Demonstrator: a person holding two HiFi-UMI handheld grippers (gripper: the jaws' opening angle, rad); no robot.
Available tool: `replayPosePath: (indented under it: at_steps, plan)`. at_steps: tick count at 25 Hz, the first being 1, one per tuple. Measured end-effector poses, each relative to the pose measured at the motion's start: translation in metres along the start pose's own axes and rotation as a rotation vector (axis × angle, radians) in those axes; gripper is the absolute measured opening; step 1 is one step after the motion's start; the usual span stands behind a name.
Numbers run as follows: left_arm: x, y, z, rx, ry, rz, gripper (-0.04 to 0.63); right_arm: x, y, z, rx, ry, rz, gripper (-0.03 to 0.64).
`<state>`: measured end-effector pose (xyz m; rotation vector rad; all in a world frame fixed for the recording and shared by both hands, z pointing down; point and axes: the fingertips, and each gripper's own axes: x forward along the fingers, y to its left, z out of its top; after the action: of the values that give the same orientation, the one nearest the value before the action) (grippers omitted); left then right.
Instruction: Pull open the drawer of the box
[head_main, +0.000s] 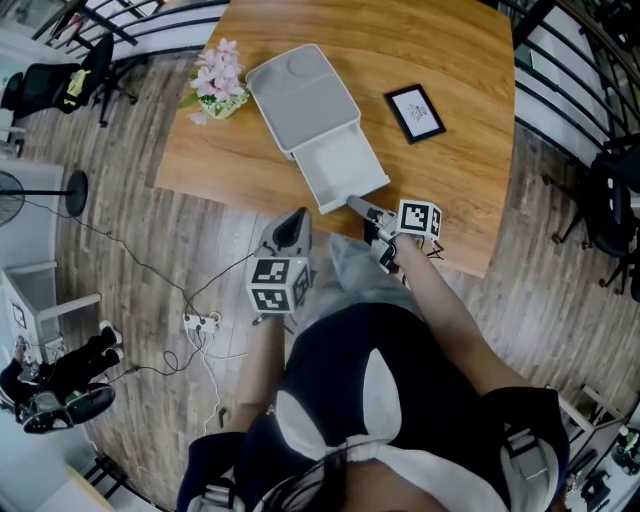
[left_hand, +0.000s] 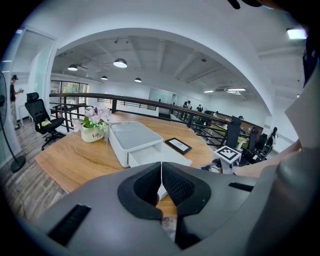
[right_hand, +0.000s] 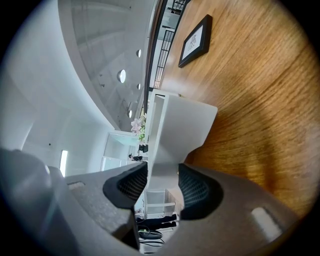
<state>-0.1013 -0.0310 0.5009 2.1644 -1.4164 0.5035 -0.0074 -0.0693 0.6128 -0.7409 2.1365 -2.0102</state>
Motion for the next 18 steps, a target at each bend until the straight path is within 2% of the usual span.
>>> replayPosePath:
  at_steps: [5, 9, 13, 18]
  plan:
    - [0.000, -0.003, 0.003, 0.008, -0.013, -0.001, 0.021, -0.008, -0.003, -0.005, -0.089, 0.050, -0.081, 0.192]
    - [-0.002, -0.007, 0.011, 0.015, -0.033, -0.005, 0.021, -0.020, 0.010, -0.003, -0.196, 0.042, -0.122, 0.187]
    - [-0.004, -0.010, 0.011, 0.014, -0.040, -0.007, 0.021, -0.030, 0.027, -0.004, -0.356, 0.038, -0.156, 0.186]
    - [-0.007, -0.020, 0.014, 0.020, -0.061, -0.013, 0.021, -0.039, 0.054, 0.000, -0.639, -0.016, -0.202, 0.186]
